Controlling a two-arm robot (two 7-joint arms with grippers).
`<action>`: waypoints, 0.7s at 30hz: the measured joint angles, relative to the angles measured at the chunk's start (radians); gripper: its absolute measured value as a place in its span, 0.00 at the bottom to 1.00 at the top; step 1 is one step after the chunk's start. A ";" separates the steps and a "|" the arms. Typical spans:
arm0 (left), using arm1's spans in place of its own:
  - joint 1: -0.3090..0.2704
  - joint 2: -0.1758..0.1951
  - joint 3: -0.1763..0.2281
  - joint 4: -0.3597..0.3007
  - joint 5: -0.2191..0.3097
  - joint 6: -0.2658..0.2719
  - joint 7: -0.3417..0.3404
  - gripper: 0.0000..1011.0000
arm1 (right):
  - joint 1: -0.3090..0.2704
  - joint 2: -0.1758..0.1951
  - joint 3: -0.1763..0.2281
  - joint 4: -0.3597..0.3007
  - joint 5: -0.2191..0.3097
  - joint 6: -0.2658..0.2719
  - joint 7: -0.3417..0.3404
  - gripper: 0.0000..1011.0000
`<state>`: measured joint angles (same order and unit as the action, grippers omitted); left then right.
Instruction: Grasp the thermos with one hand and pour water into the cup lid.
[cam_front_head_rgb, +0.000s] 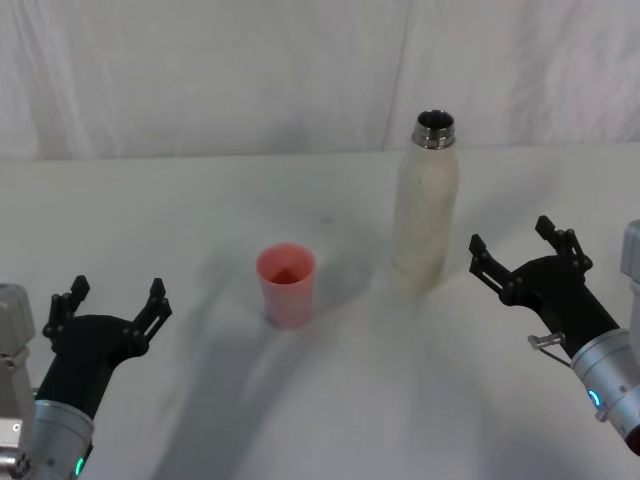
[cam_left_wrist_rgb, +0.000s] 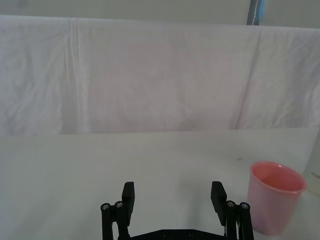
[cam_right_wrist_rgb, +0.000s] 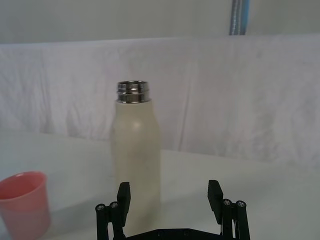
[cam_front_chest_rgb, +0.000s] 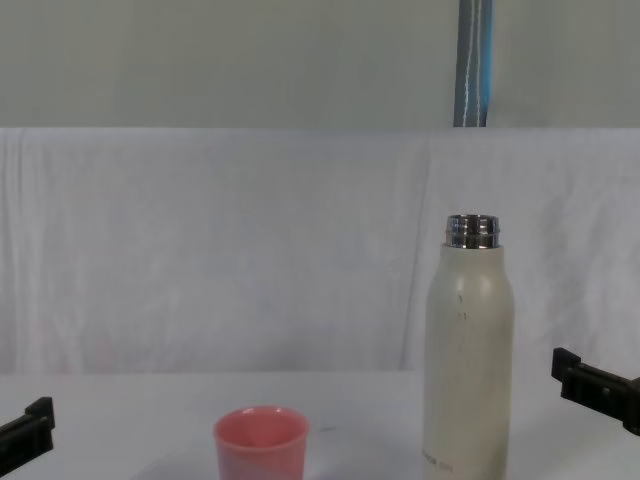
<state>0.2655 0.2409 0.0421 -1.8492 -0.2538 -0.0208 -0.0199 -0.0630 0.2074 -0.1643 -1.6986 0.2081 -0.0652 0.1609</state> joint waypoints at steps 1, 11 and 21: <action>0.000 0.000 0.000 0.000 0.000 0.000 0.000 0.99 | -0.001 0.000 -0.001 -0.001 0.000 0.000 0.000 0.99; 0.000 0.000 0.000 0.000 0.000 0.000 0.000 0.99 | 0.041 0.001 -0.002 0.035 0.016 -0.006 0.050 0.99; 0.000 0.000 0.000 0.000 0.000 0.000 0.000 0.99 | 0.078 0.003 -0.021 0.063 0.046 -0.021 0.099 0.99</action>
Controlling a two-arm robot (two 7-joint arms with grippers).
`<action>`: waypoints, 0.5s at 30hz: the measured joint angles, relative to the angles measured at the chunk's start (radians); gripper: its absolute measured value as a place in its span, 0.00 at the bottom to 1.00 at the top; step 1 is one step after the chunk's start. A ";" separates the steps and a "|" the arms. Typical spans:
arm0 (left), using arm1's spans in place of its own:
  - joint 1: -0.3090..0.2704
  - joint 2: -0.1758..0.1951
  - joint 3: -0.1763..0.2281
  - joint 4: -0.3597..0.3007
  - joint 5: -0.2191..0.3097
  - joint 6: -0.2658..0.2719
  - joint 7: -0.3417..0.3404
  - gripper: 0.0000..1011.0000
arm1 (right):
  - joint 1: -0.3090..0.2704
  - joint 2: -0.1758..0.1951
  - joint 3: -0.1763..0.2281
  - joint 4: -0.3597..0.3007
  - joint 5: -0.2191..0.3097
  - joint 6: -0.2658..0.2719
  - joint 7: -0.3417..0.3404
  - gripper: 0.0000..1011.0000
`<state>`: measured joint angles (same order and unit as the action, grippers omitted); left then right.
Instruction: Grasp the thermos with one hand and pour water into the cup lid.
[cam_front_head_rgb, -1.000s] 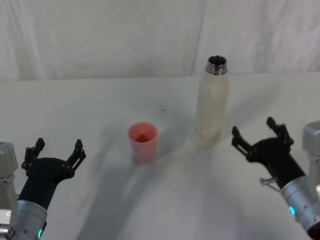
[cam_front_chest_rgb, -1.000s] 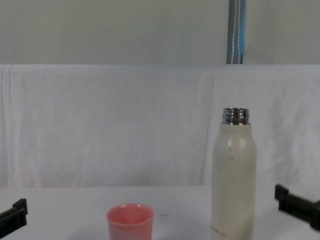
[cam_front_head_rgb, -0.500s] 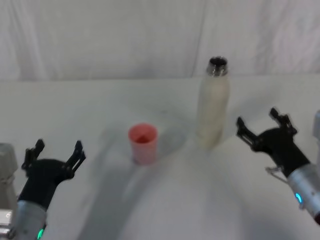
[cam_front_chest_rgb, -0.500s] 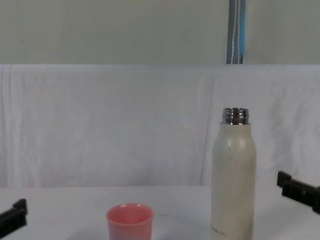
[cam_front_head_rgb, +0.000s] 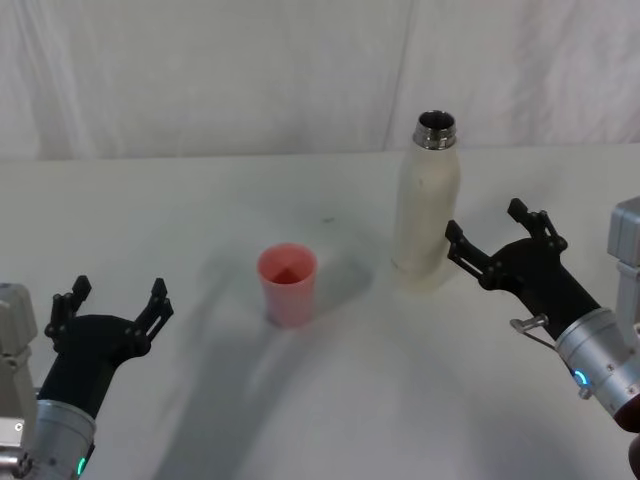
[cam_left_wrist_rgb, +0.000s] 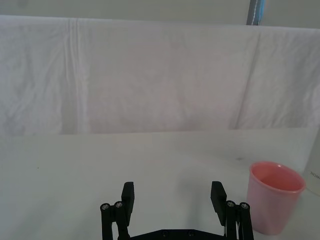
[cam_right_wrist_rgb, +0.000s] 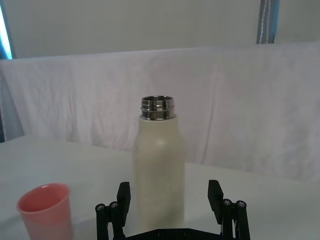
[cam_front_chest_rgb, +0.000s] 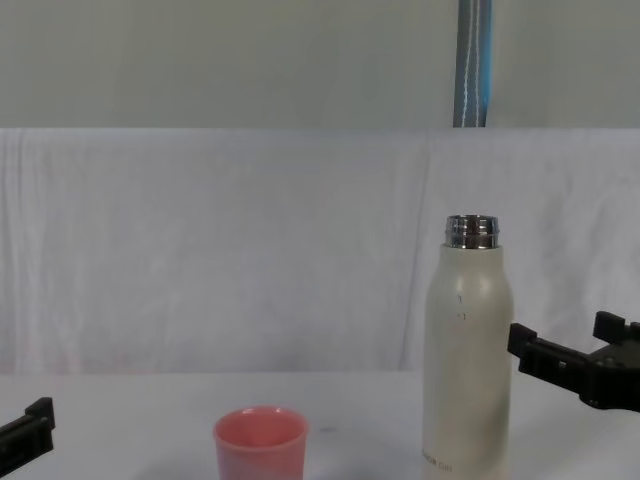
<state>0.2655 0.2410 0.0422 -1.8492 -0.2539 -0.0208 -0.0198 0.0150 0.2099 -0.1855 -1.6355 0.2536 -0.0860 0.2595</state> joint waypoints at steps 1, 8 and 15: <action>0.000 0.000 0.000 0.000 0.000 0.000 0.000 0.99 | 0.002 0.001 -0.002 0.001 0.003 0.000 0.004 0.99; 0.000 0.000 0.000 0.000 0.000 0.000 0.000 0.99 | 0.017 0.010 -0.014 0.016 0.006 -0.002 0.014 0.99; 0.000 0.000 0.000 0.000 0.000 0.000 0.000 0.99 | 0.057 0.006 -0.030 0.054 0.003 -0.001 0.014 0.99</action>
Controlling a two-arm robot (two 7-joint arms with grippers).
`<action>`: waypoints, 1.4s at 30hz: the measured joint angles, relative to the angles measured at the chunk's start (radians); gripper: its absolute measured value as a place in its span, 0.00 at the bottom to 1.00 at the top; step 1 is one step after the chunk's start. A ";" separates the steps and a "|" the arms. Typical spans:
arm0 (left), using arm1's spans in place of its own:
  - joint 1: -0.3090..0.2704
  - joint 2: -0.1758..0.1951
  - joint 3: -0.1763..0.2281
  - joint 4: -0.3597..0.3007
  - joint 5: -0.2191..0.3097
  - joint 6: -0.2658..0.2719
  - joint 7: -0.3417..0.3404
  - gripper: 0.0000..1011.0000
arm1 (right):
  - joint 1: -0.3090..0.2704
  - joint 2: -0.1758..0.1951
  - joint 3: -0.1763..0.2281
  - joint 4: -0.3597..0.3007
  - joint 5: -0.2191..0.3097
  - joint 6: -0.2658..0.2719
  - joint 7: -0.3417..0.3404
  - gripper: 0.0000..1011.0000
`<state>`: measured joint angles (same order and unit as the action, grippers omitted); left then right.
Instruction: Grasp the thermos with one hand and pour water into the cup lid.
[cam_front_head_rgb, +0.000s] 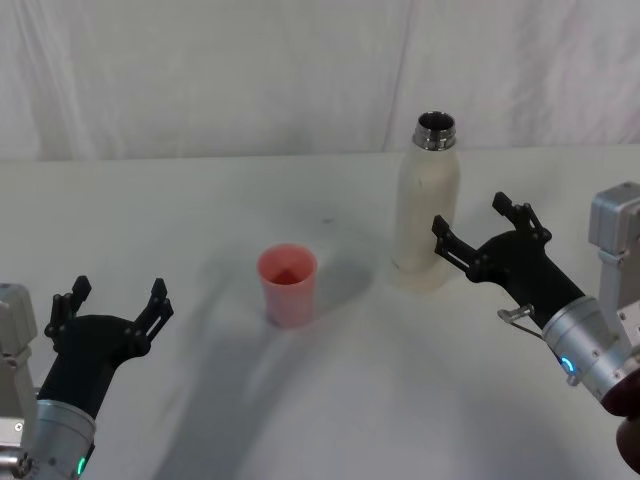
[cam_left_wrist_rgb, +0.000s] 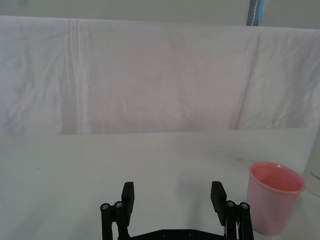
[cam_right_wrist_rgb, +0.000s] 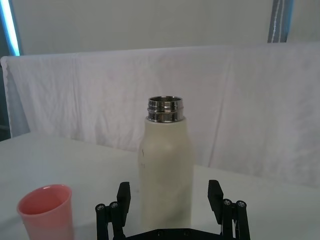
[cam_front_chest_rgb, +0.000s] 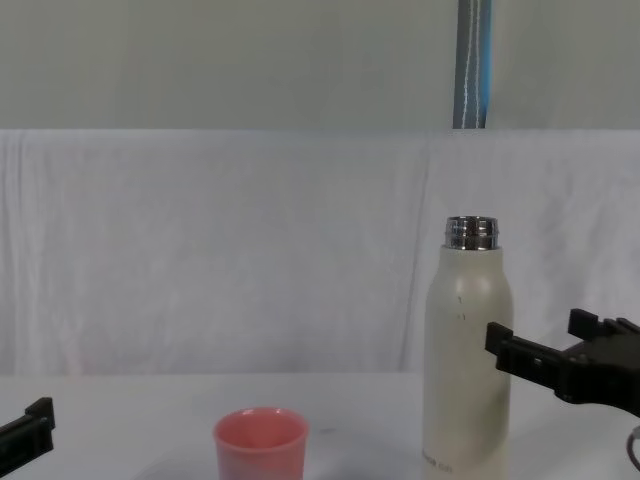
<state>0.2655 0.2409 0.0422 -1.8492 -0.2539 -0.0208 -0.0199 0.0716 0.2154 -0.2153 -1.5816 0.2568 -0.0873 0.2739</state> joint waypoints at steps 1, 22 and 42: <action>0.000 0.000 0.000 0.000 0.000 0.000 0.000 0.99 | 0.008 -0.002 -0.003 0.008 -0.001 0.001 0.000 0.99; 0.000 0.000 0.000 0.000 0.000 0.000 0.000 0.99 | 0.114 -0.016 -0.032 0.125 -0.015 0.003 0.006 0.99; 0.000 0.000 0.000 0.000 0.000 0.000 0.000 0.99 | 0.166 -0.041 -0.050 0.226 -0.032 -0.006 0.006 0.99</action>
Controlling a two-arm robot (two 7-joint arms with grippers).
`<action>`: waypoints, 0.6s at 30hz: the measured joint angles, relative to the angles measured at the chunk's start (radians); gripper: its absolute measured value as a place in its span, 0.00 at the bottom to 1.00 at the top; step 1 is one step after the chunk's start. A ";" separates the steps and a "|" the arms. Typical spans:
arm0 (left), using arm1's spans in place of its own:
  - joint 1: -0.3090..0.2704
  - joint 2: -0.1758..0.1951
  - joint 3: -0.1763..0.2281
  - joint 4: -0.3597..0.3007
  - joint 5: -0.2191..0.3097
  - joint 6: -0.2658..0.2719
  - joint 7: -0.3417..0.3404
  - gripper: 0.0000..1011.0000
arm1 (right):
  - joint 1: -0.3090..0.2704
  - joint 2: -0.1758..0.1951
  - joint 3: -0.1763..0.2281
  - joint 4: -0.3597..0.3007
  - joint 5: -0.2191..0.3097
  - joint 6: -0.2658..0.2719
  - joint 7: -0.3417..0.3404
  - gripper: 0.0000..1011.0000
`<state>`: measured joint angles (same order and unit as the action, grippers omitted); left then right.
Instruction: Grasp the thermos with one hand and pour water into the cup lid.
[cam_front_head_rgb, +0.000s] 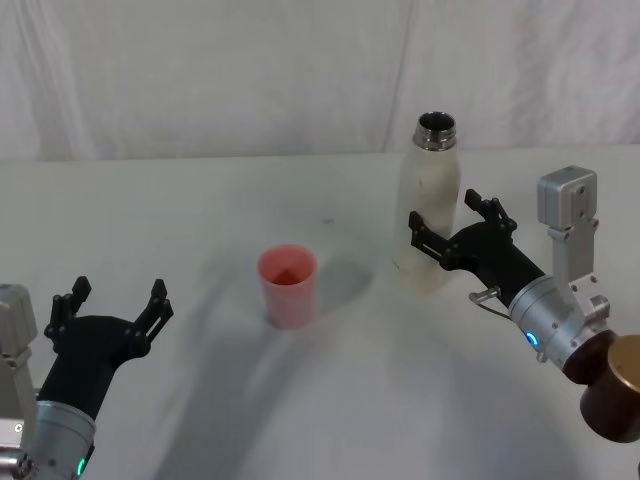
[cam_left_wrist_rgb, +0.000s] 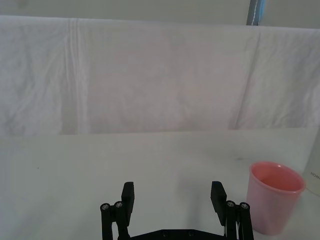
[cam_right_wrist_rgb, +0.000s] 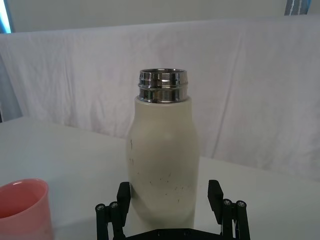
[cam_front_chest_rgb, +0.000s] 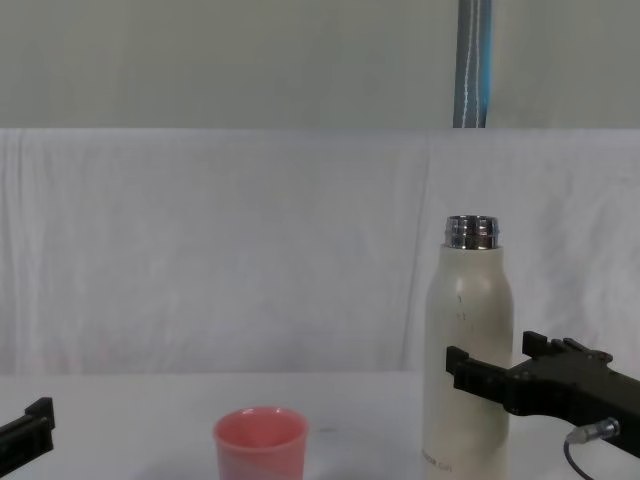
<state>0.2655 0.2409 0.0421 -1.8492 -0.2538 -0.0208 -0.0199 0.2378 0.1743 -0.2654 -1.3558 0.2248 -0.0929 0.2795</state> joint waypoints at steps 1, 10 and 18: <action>0.000 0.000 0.000 0.000 0.000 0.000 0.000 0.99 | 0.004 -0.003 0.000 0.007 0.000 -0.001 0.000 0.99; 0.000 0.000 0.000 0.000 0.000 0.000 0.000 0.99 | 0.025 -0.016 0.000 0.043 0.000 -0.003 -0.003 0.99; 0.000 0.000 0.000 0.000 0.000 0.000 0.000 0.99 | 0.042 -0.024 0.000 0.062 0.000 -0.004 -0.002 0.99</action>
<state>0.2655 0.2409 0.0421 -1.8492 -0.2539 -0.0208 -0.0199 0.2793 0.1499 -0.2659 -1.2934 0.2249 -0.0971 0.2778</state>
